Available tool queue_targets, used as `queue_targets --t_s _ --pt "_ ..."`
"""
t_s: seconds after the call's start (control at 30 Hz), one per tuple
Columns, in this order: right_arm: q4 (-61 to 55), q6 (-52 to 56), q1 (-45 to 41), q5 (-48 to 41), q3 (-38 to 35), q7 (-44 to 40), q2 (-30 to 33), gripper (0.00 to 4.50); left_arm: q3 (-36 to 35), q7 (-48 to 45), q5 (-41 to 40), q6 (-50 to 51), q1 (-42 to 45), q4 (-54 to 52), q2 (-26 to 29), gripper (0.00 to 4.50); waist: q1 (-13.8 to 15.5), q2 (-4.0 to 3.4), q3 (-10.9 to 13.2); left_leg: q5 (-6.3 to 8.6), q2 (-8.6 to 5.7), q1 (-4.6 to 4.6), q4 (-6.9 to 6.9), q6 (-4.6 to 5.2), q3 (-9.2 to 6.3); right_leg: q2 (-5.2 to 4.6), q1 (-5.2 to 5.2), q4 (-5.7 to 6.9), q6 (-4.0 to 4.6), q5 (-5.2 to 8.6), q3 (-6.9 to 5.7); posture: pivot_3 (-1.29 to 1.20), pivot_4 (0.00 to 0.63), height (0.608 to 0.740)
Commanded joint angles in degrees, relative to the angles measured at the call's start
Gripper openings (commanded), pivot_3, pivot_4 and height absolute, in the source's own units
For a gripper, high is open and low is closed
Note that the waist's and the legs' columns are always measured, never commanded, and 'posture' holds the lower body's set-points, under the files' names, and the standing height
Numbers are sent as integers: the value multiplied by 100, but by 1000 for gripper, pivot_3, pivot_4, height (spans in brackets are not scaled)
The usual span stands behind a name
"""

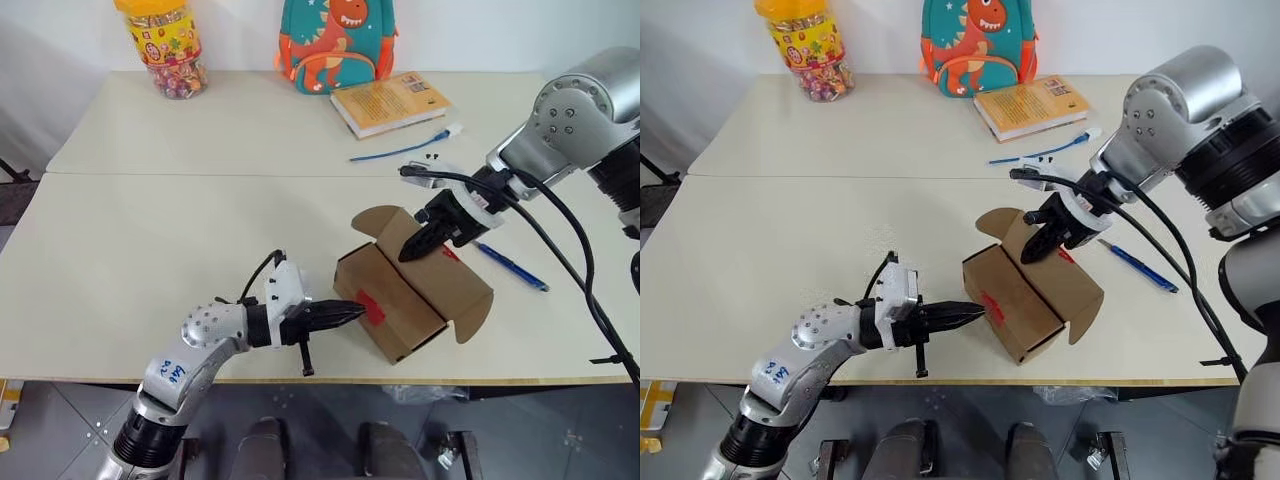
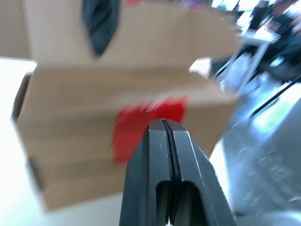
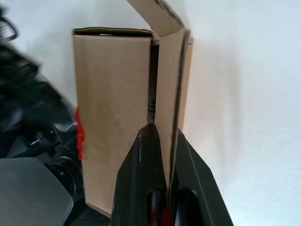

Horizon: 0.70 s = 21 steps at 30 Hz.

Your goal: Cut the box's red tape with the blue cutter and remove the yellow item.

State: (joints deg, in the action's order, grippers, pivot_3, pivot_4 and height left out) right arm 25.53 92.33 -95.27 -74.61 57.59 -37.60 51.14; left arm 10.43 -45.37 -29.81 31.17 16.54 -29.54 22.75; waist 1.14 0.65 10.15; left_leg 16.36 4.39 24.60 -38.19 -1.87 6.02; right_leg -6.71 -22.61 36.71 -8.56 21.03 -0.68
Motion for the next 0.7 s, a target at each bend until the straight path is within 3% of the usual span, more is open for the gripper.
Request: queue_targets --t_s 0.03,0.3,0.5,0.7 --pt "-7 17 124 -430 -346 531 33 47 -116 217 -418 259 454 -326 -186 0 4 3 1 0 0 0 -4 0 0 1 0 4 0 0 0 0 150 740" --pt "91 17 591 -975 -1062 1639 -56 47 981 503 1203 -480 862 884 -303 0 -18 4 1 0 6 -5 -13 0 6 7 0 18 0 0 -1 0 150 740" --pt "159 17 856 -1265 -1514 2283 -12 47 1279 989 1786 -609 938 1521 -785 0 13 7 0 3 11 -9 -47 5 10 7 6 12 1 -1 -1 0 150 740" --pt "27 17 1057 -1308 -1691 2535 388 47 1405 149 1486 -75 590 1064 -35 0 13 7 -4 5 20 -11 -68 7 10 12 9 24 12 -7 0 0 150 740"
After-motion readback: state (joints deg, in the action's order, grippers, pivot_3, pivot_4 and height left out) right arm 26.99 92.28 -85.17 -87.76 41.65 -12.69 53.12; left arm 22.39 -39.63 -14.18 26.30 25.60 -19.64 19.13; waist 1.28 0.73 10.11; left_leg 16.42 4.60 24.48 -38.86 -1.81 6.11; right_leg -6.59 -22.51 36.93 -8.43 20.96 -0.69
